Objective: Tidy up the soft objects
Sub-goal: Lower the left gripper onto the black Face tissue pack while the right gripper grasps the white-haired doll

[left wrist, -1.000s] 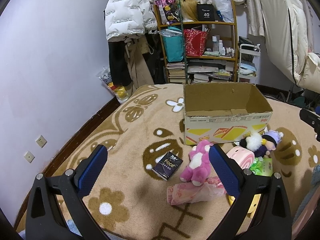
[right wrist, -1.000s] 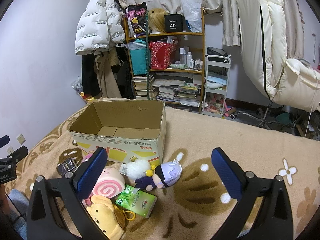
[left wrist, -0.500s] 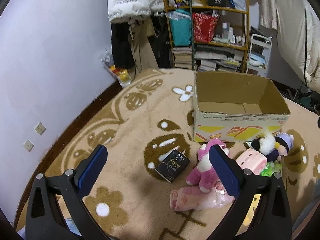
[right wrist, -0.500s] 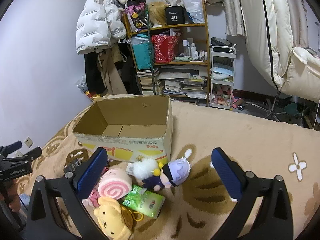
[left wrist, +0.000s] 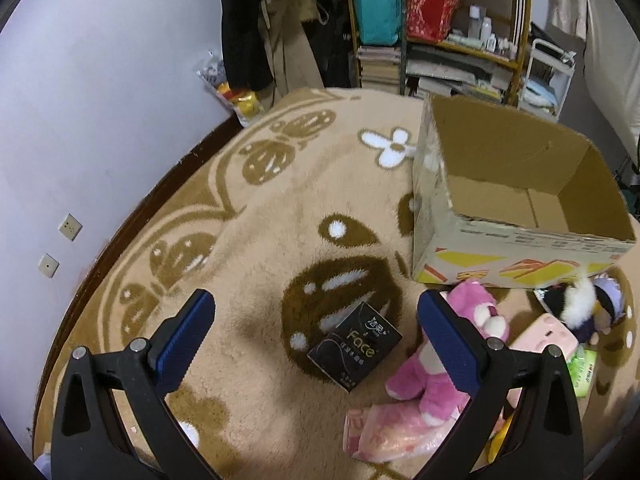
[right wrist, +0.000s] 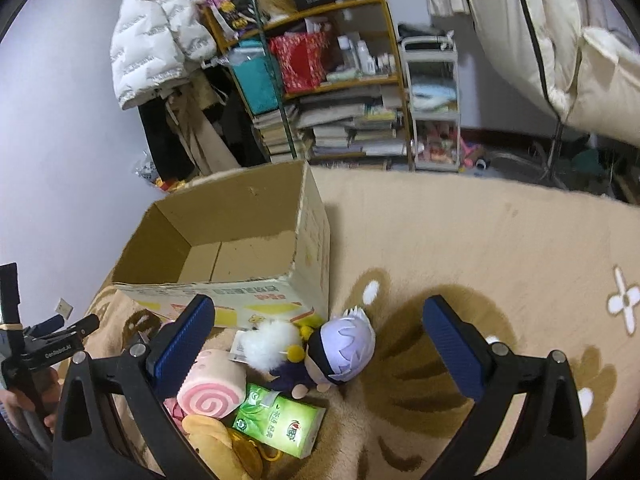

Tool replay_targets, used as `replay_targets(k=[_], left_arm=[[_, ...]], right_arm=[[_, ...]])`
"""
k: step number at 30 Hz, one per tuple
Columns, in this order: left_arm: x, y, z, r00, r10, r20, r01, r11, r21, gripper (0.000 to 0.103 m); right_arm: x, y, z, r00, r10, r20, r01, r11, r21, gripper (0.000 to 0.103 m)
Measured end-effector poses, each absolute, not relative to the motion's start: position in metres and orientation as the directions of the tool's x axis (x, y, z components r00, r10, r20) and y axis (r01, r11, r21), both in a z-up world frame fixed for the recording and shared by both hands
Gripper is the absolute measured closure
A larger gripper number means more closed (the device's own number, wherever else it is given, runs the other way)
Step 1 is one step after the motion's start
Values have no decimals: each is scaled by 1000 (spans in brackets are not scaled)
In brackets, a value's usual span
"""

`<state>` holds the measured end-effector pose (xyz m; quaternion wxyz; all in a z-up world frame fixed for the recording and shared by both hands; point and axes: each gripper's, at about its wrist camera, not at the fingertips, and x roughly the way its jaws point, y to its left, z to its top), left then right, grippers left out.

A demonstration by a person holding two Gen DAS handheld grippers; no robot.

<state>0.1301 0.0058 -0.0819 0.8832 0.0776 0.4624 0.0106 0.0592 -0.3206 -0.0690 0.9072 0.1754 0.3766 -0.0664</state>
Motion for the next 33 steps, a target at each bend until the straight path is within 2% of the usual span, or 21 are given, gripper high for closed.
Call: replay_targets(k=[14,22,26,27,29,32,33], left_arm=[[154,-12,-134,440,66,-896,152,977,147,3],[161,-11,-164,348,87,-934,158,976,150,3],[164,-4,-169,314,54,-948,123,988,97,3],[165,-2,-170,306,47,-951,115,990,86,5],[164,0,-174,280,34,-960,103,992,65,18],[162,-2,-177,273,41,-961,110,991,73,25],[162,-2,-177,276,40,-960,113,991,73,30]], right_arm=[[100,-329,-124,591,55,-805,278,923,267,0],[110,-332,-150,542,81,-836,291,916,278,0],[113,-332,-156,531,100,-842,289,912,290,0],[114,-332,-157,528,100,-843,287,914,288,1],[116,-332,-160,518,108,-849,283,915,289,5],[117,-331,-162,508,139,-850,273,910,312,21],[117,-332,-162,508,147,-849,273,907,320,23]])
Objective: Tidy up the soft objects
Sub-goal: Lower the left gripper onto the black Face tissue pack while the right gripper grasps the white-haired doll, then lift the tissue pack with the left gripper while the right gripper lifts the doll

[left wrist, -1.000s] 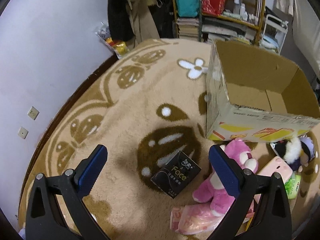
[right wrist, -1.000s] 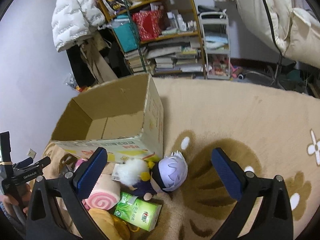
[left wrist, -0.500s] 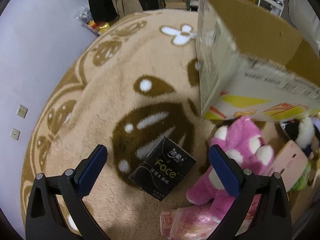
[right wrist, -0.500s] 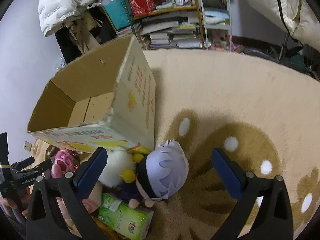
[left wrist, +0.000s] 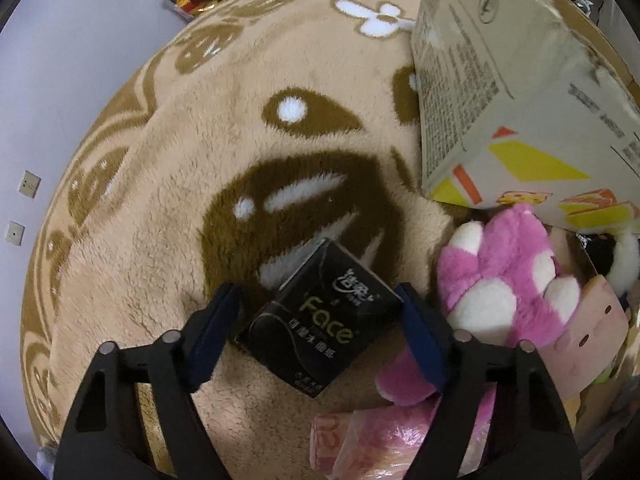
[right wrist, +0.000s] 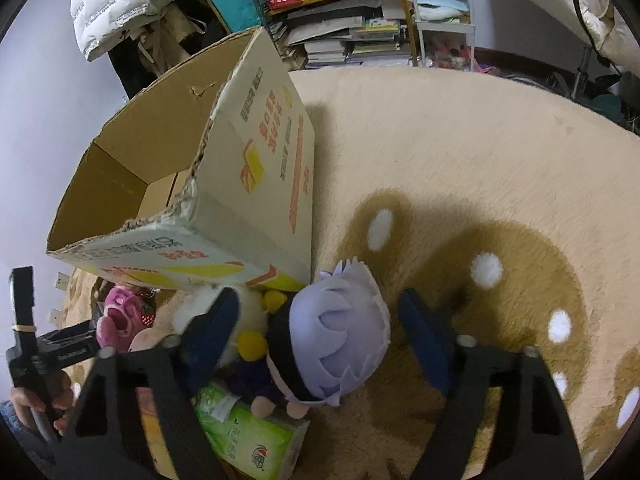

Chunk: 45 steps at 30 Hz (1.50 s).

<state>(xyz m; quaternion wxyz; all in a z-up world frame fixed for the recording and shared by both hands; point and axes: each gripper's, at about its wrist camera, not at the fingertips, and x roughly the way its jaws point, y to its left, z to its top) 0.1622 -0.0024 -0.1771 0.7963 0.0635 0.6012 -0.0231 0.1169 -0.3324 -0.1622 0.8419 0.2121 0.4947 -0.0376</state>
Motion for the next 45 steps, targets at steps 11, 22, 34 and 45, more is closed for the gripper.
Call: replay_targets(k=[11,22,34,45], left_arm=[[159,7,-171,300,35,-953,80,995,62,46],[138,10,-129,438,16,-899,53,998,44,47],[101,8,-66,610,-58,-790,94,996,0,75],[126,16,-103,482,-45,-875,23,999,-39,48]], right_arm=[[111,-333,-163,501,128,-856,281,911,301,46],[104,-328,-157,507,125,-853,272,916,295,50],[61,-318,-80,690,29,-723,220,943,248,50],[46,-298,-57,747,50,-663,146,960,237,50]])
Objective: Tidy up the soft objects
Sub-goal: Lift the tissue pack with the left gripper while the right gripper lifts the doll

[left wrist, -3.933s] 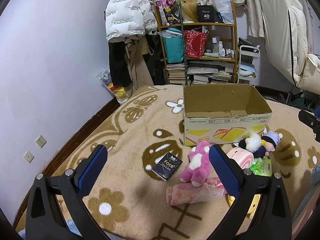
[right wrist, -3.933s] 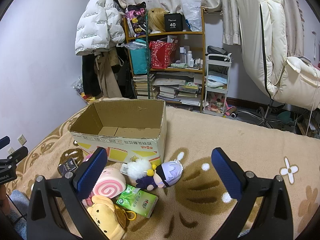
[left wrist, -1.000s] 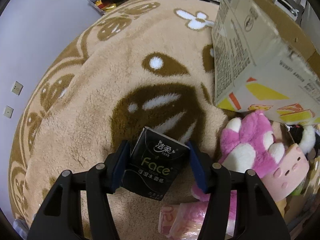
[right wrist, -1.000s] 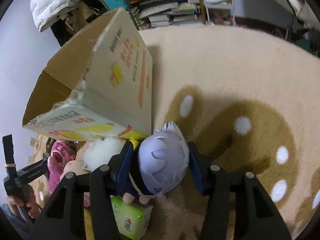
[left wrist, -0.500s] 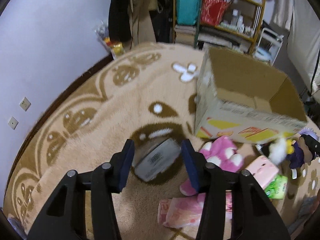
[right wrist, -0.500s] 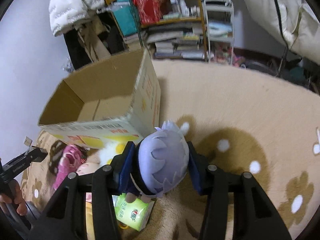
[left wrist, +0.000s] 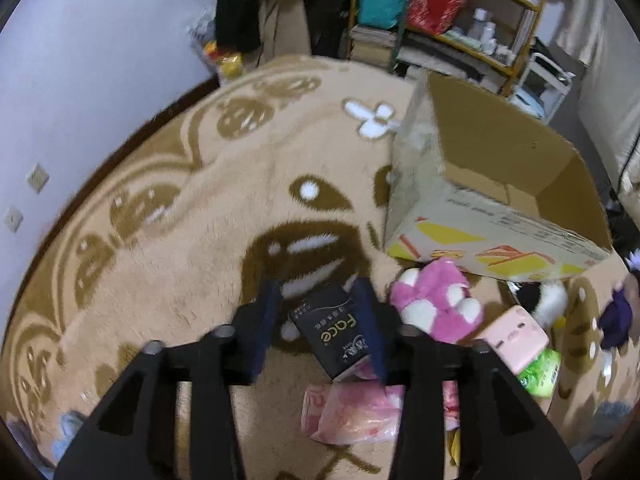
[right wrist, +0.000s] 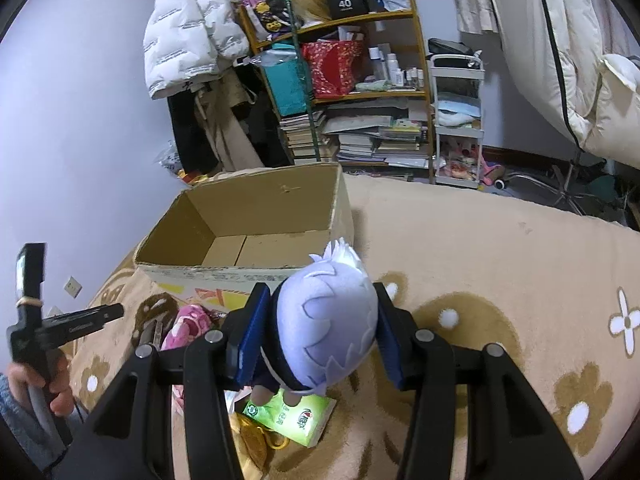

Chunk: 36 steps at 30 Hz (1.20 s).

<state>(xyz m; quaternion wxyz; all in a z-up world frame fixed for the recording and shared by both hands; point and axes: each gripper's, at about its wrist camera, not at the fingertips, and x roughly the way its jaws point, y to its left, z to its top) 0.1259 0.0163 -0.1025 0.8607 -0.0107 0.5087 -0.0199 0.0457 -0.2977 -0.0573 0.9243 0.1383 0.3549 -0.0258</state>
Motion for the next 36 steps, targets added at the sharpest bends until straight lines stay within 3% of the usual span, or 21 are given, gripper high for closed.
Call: replay_targets(k=[1,12,15,18,23,28,36], left_arm=[[128,18,-109,475,-32,-879,6,999,-33,40],[140,24,-152,329,-74,-941,-70,992,-103,31],[143,25,-158,293,-124,-948,-85,984,-155,33],[141,19,-170,229,-149,-962,-75,983,-170,46],[134,15,-157,309,-99,-946,-64,990,-124,48],[117,7,-112,498,-39,-866,-42,997,-69,48],[95,-18,-35,751,-36,-660,60,998,13,57]], right_arm=[[46,-297,-57,747,52,-663,142,961,236,50],[48,-291,-60,744,65,-665,122,965,232,50],[50,-289,-60,746,67,-662,117,966,230,50],[51,-286,-60,749,69,-659,112,967,230,50],[49,-283,-58,765,64,-641,105,969,222,50],[39,-283,-45,810,48,-585,100,971,217,50],[30,-283,-19,888,22,-459,83,975,207,50]])
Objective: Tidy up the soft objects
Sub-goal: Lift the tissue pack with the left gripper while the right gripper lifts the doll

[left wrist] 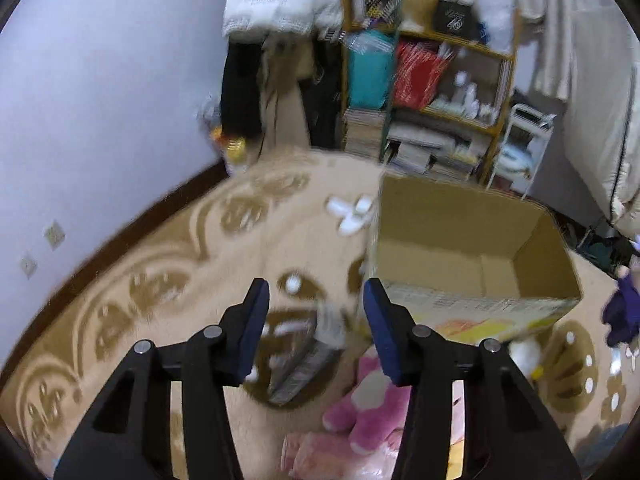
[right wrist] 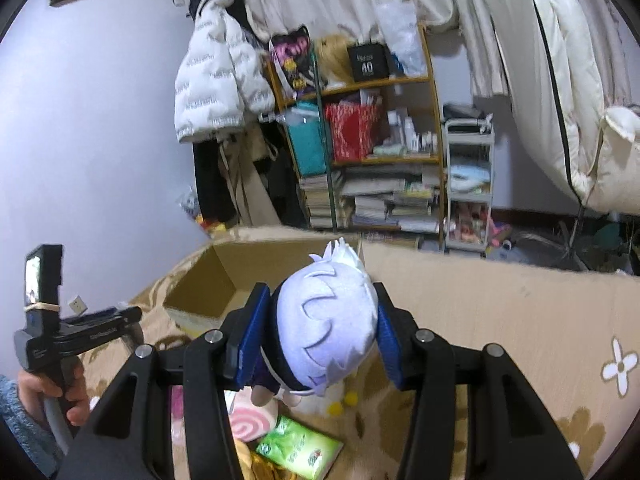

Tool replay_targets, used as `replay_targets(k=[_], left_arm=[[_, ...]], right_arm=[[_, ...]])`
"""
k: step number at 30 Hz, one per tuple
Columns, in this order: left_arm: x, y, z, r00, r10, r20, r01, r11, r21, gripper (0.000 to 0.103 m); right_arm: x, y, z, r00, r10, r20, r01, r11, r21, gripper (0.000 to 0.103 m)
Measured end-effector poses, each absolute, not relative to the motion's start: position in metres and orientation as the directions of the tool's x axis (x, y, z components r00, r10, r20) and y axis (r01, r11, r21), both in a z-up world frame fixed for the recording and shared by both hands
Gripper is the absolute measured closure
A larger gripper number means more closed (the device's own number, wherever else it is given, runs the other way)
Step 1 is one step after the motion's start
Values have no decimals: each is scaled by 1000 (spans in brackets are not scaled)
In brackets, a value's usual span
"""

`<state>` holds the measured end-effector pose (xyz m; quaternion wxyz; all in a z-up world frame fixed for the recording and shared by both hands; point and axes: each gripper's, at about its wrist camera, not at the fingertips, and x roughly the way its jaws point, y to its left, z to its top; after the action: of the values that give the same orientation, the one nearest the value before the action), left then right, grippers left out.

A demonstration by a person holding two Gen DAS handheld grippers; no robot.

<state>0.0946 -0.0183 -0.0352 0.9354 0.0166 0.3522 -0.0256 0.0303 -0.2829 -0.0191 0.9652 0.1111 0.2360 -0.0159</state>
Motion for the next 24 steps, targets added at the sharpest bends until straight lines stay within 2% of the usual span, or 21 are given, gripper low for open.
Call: replay_targets(k=[3,9,12,14,15,20,22,24], left_arm=[[97,-25,-23,759,-102,-642,124,992,-11,67],[102,-29,-12,757,-116,-643,142,990,-11,67],[117,-22,-31,690,-117,-714,131,991,-35,66],[125,-20,-46,642,-93,-761,119,993,-20,61],[129,-18,-52,621,-87,-779,115,993,-20,51],[135,-13,-84,555,-45,-830,91,996,8,46],[139,-9,-96,525,-31,-850,84,996,15,35],[142,-6,-108,499,-4,-866,70,997,36,29]], right_arm=[[34,-282,-13,901,22,-434,74,976,204,50],[46,-282,-15,897,36,-440,62,977,206,50],[50,-282,-18,894,44,-445,54,977,207,50],[52,-282,-18,895,48,-443,49,978,204,50],[54,-283,-18,896,55,-440,41,977,207,50],[61,-281,-18,904,71,-421,20,978,208,50],[65,-283,-19,905,78,-418,15,976,215,50],[68,-286,-20,907,85,-412,13,973,230,50]])
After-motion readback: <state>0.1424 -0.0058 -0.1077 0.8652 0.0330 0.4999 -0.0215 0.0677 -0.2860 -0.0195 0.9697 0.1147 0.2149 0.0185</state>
